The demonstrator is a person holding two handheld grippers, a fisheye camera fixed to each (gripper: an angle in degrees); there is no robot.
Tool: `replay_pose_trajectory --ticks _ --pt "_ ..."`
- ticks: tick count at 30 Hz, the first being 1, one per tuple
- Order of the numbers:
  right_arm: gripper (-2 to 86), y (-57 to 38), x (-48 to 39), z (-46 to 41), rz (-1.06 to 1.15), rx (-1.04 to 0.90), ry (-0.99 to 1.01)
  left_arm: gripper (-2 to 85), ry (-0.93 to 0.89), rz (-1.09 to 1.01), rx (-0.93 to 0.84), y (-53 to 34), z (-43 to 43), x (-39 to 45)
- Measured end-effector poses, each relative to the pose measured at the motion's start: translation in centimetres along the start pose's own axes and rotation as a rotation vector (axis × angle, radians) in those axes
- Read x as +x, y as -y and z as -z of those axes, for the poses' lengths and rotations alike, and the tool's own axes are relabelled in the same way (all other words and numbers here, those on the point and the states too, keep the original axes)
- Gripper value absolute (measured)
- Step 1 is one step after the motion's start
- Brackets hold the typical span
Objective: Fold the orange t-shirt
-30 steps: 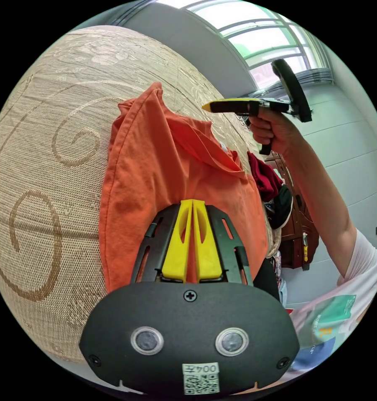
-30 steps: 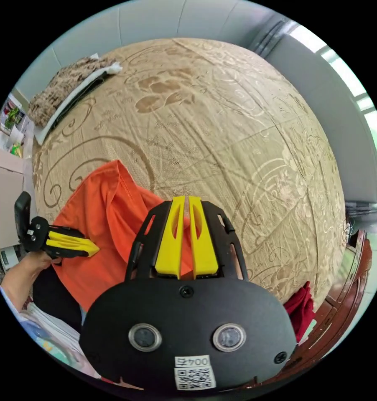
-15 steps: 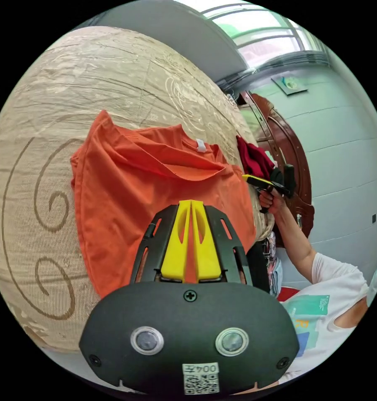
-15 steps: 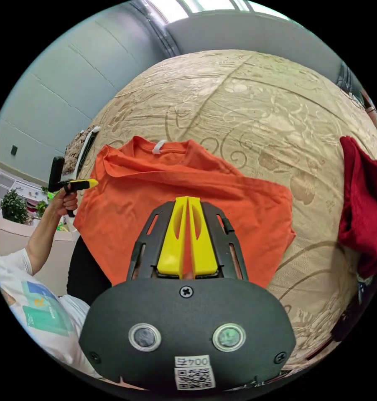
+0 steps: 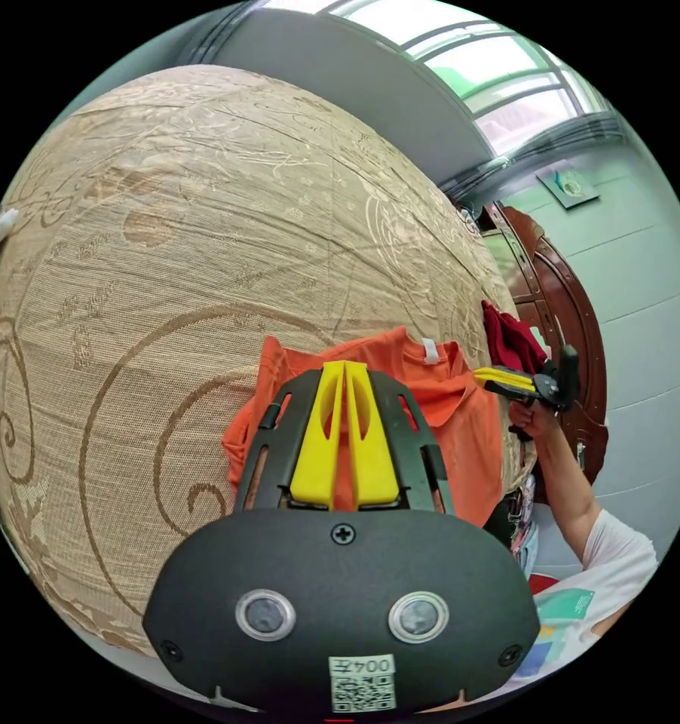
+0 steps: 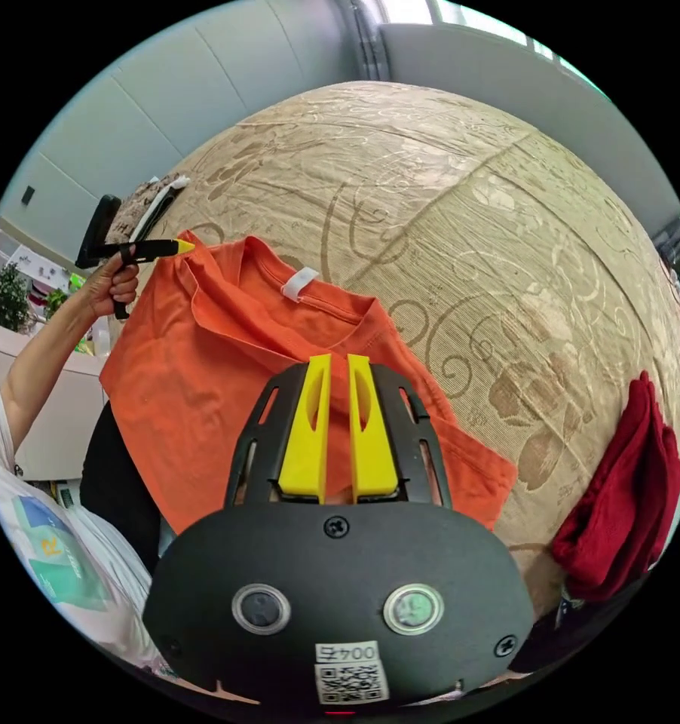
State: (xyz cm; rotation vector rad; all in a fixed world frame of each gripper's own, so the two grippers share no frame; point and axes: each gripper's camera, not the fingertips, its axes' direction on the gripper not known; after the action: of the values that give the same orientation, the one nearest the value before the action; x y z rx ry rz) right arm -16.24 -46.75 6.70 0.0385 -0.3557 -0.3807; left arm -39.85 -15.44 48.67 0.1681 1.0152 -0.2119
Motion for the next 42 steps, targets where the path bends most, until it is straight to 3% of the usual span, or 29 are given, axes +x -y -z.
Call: replay_pose_trajectory --ticks 5,12,14,17,25,31,33,36,39,40,42 --pt "4.4 2.2 -3.2 -2.6 0.088 -0.131 -0.120 0.4 -0.020 0.020 0.055 -1.8 -0.6 -2.4" --pt "-0.6 -0.1 -8.5 0.2 0.180 0.171 -0.470 0.7 -0.096 0.028 0.137 -2.1 1.4 -4.7" --pt "-0.6 0.0 -8.7 -0.4 0.154 0.162 -0.493 0.7 -0.123 0.038 0.152 -2.1 1.8 -5.4" --pt "-0.4 1.1 -8.1 -0.1 0.044 0.176 -0.402 0.7 -0.159 0.053 0.174 -2.2 2.7 -6.3" --pt "7.3 8.1 -11.0 -0.5 0.024 0.169 0.166 0.8 -0.154 0.044 0.195 -1.9 4.9 -6.9" --pt "7.0 12.9 -16.8 -4.8 0.164 -0.101 0.034 0.8 -0.161 0.036 0.218 -1.9 6.7 -7.2" --pt "1.2 12.5 -19.2 -4.5 0.227 -0.056 -0.130 0.8 -0.171 0.037 0.225 -1.9 7.2 -7.4" --pt "-0.1 11.6 -22.0 -3.7 0.321 0.113 -0.340 0.8 -0.186 0.040 0.238 -2.0 8.0 -7.7" --pt "-0.3 12.4 -22.0 -4.8 0.259 0.155 -0.520 0.8 -0.186 0.040 0.245 -2.0 8.8 -7.7" --pt "-0.2 12.4 -21.8 -5.0 0.255 0.151 -0.498 0.7 -0.185 0.041 0.250 -2.0 9.1 -7.8" --pt "0.4 12.1 -21.8 -4.4 0.295 0.165 -0.218 0.7 -0.182 0.043 0.255 -2.1 9.6 -7.8"
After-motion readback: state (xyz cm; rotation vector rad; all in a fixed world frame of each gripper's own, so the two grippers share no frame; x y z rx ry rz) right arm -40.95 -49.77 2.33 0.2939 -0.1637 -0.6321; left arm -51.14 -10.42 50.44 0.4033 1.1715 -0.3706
